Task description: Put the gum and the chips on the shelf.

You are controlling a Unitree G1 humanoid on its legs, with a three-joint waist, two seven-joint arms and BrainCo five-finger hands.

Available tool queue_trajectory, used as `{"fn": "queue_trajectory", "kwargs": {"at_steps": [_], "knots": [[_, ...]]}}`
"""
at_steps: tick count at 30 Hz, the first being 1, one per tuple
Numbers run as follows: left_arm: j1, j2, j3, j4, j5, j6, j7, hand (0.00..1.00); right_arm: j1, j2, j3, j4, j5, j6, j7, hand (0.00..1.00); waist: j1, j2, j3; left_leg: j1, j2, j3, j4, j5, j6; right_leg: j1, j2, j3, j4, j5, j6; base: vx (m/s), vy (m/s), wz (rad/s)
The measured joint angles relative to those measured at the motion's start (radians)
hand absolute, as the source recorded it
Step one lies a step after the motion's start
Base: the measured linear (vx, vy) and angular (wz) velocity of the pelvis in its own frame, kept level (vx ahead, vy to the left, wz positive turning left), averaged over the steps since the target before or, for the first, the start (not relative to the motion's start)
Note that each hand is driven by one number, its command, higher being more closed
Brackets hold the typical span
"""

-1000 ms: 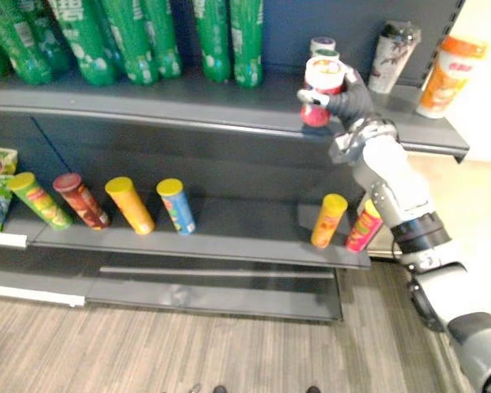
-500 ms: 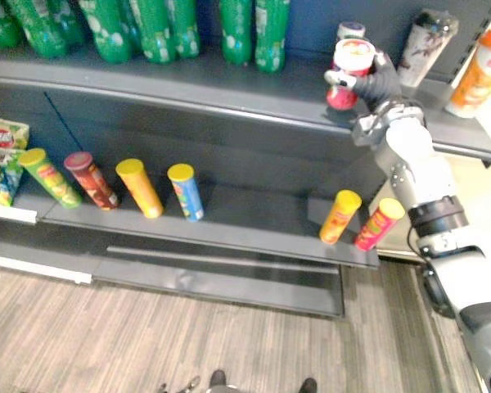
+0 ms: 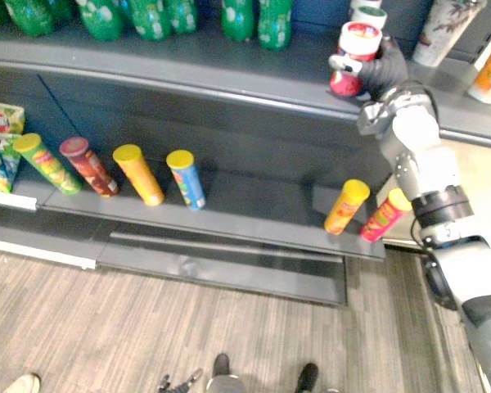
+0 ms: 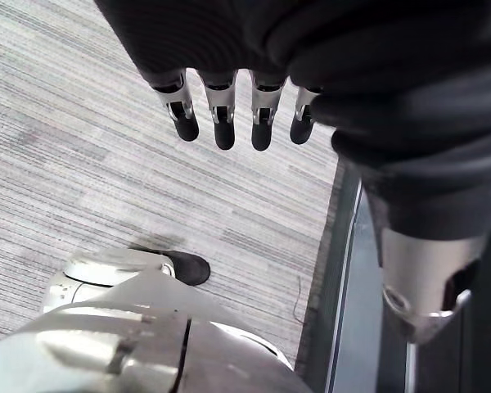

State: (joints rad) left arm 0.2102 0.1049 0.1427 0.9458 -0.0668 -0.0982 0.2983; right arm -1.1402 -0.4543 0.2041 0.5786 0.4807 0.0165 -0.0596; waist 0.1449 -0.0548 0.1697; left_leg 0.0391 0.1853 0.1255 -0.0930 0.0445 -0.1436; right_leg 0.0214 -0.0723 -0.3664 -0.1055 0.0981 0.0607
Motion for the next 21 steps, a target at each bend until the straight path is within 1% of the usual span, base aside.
{"fn": "queue_trajectory", "kwargs": {"at_steps": [1, 9, 14, 21], "knots": [[-0.001, 0.0, -0.001, 0.0, 0.0, 0.0, 0.0, 0.0, -0.008, -0.003, 0.0, 0.02, 0.0, -0.005, 0.005, 0.0, -0.001, 0.002, 0.002, 0.0, 0.0, 0.0, 0.0, 0.0, 0.0, 0.0, 0.0, 0.0, 0.0, 0.0, 0.0, 0.0, 0.0, 0.0], [-0.013, 0.002, -0.019, -0.001, 0.0, 0.0, -0.001, 0.0, -0.011, -0.011, 0.001, 0.027, 0.0, -0.017, 0.023, 0.0, -0.001, 0.012, 0.01, 0.001, 0.001, 0.001, 0.0, 0.0, 0.0, 0.0, 0.001, 0.003, 0.0, 0.0, 0.0, 0.0, 0.0, 0.0], [-0.013, 0.002, -0.02, 0.0, 0.0, 0.001, -0.001, 0.0, -0.011, -0.011, 0.002, 0.027, 0.0, -0.03, 0.028, 0.0, -0.001, 0.013, 0.011, 0.002, 0.001, 0.005, 0.0, 0.0, 0.0, -0.003, 0.001, 0.009, 0.0, 0.0, 0.0, 0.0, 0.0, -0.02], [-0.013, 0.002, -0.02, 0.0, 0.001, 0.001, -0.001, 0.0, -0.008, -0.011, 0.004, 0.025, 0.002, -0.033, 0.092, 0.0, -0.002, 0.013, 0.012, 0.015, 0.003, 0.029, 0.0, -0.004, 0.0, -0.002, 0.003, 0.03, 0.0, 0.0, 0.0, 0.01, 0.003, -0.09]]}}
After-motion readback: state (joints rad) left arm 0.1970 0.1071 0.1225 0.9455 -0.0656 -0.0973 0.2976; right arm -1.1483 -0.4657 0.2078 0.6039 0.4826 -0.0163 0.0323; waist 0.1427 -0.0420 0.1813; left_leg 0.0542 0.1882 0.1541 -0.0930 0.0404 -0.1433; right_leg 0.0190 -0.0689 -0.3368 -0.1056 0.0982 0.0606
